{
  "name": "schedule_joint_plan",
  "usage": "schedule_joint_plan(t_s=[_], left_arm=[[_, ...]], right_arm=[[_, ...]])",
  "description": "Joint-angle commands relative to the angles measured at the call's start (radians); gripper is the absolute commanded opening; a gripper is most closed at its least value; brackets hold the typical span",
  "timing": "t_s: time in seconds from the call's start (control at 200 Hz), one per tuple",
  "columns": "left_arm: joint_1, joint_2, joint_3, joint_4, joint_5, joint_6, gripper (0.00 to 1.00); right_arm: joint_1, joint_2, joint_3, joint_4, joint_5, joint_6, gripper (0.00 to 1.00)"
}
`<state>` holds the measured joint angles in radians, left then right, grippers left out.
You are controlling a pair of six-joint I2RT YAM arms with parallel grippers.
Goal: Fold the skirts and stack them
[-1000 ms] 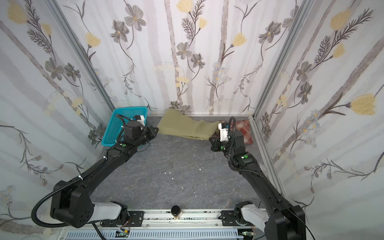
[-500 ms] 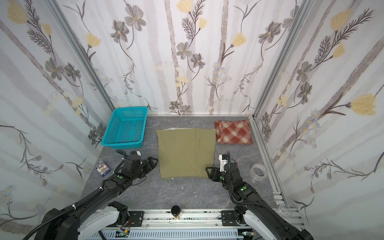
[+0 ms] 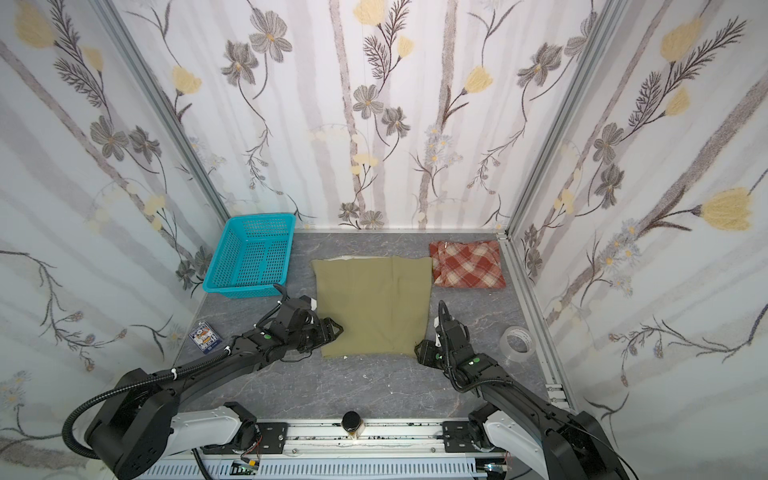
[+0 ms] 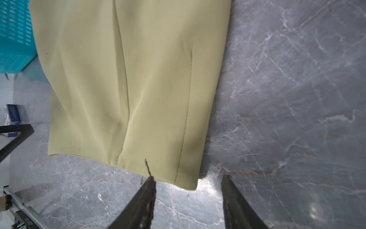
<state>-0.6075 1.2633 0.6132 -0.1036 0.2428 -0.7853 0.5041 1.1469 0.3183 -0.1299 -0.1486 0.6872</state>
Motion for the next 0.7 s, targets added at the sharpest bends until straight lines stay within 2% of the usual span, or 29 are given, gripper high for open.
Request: schedule_joint_plan(t_s=[0.0,0.26,0.4,0.695], left_arm=[[-0.044,0.041,0.059,-0.121,-0.033,0.093,0.75],[-0.169,0.173,0.173,-0.199,-0.133,0.181,0.75],[-0.182,0.193,0.196,-0.211,-0.169,0.186,0.75],[-0.286,0.385,0.462,-0.213,-0.097,0.276,0.75]], right_arm=[[-0.002,0.017,0.013,0.012,-0.006,0.005,0.54],[-0.007,0.020,0.025,0.010,-0.011,0.003,0.55],[-0.012,-0.001,0.008,0.000,0.004,0.003,0.56],[-0.051,-0.042,-0.010,-0.005,-0.015,0.010,0.57]])
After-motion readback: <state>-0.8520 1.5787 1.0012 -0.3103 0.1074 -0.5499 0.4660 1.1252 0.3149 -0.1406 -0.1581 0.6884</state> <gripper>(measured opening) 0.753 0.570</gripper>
